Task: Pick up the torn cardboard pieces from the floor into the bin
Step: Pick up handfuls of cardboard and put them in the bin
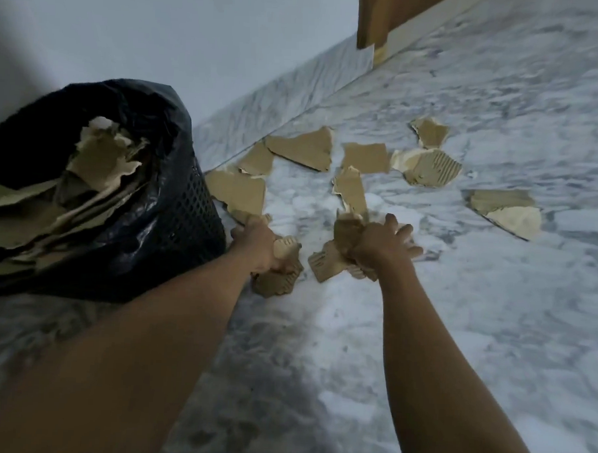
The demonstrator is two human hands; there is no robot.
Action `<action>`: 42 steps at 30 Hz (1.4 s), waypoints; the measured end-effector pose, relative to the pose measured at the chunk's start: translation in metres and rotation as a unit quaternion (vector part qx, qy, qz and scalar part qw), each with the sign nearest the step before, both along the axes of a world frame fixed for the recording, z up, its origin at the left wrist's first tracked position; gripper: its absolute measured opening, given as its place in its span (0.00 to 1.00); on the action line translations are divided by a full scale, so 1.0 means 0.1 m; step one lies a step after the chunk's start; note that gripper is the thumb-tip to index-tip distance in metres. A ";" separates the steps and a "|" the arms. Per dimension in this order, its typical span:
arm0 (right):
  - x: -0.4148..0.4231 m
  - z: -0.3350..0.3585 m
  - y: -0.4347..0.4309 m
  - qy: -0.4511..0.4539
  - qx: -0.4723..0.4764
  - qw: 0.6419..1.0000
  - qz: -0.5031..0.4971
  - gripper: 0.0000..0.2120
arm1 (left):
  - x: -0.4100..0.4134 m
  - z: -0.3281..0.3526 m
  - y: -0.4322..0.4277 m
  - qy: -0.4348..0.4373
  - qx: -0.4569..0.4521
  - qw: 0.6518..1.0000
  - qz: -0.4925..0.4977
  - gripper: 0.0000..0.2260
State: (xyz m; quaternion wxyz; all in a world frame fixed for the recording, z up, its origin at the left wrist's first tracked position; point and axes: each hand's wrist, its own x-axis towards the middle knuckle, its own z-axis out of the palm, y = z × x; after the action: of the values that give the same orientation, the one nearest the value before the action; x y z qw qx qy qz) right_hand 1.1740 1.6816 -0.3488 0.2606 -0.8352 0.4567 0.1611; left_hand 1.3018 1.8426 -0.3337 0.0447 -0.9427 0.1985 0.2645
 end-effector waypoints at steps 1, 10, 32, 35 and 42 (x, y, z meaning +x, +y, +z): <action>0.04 0.00 0.05 0.005 -0.012 1.000 -0.001 0.32 | 0.02 -0.02 -0.01 0.002 0.003 1.000 -0.023 0.37; -0.14 0.00 0.13 -0.016 0.047 0.992 -0.114 0.41 | 0.04 0.03 0.04 0.002 0.014 1.000 -0.024 0.20; 0.86 -0.02 0.10 -0.116 -0.011 0.986 -0.115 0.34 | 0.19 -0.28 0.01 -0.052 -0.335 0.940 0.046 0.19; 1.03 -0.21 0.15 -0.039 -0.051 0.988 -0.140 0.32 | 0.47 -0.39 -0.14 -0.081 -0.322 0.929 0.164 0.20; 1.24 -0.39 -0.13 -0.050 0.018 0.989 -0.135 0.28 | 0.71 -0.50 -0.29 -0.022 -0.239 0.964 0.116 0.43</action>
State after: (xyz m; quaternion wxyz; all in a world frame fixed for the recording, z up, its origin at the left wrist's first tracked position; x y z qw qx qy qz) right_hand 1.2983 1.6690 -0.3876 0.3174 -0.7682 0.5485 0.0909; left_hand 1.3730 1.8138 -0.3841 -0.2087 -0.9481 0.1443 0.1917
